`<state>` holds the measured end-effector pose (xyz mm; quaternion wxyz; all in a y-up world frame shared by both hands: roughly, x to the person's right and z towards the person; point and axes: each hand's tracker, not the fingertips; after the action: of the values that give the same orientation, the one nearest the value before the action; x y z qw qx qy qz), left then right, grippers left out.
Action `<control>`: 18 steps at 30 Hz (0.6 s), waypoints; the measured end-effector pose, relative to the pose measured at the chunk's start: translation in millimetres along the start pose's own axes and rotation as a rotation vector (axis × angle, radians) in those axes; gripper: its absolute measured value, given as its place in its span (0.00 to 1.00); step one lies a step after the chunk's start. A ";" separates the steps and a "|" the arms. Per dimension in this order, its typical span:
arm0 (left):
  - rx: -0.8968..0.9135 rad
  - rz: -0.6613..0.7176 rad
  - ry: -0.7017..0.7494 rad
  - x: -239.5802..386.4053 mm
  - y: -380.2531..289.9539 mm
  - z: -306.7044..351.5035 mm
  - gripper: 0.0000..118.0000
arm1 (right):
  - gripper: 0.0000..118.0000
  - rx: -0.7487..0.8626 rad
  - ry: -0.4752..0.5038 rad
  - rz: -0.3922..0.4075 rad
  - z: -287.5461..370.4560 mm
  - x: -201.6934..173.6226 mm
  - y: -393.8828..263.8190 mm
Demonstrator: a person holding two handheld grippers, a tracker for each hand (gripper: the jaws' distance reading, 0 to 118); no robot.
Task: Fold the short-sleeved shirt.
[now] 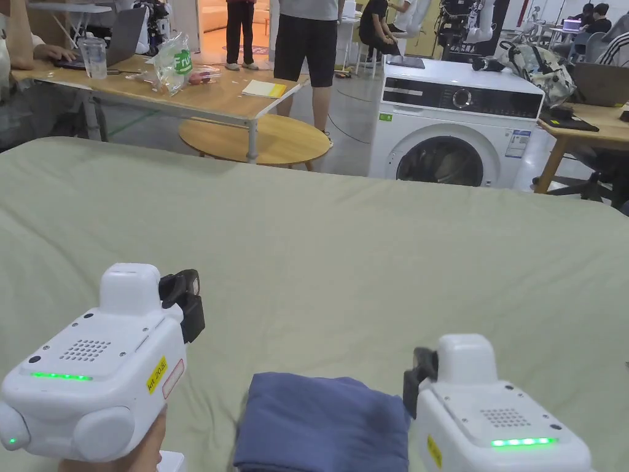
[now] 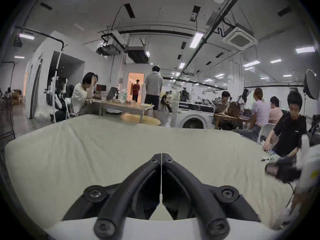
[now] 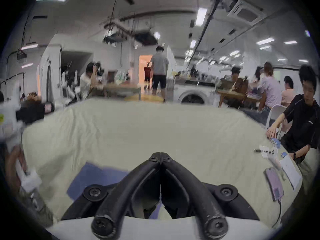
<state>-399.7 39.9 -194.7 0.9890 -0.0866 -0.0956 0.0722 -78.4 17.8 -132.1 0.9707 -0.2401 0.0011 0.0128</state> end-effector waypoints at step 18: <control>-0.843 0.521 -0.468 -84.6 -49.6 -45.6 0.36 | 0.00 -0.337 0.037 -0.007 -55.4 -11.6 -58.6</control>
<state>-466.4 -29.1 -244.5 0.7706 -0.4777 -0.3090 0.2874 -88.3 -60.2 -153.8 0.9165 -0.3998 0.0161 0.0051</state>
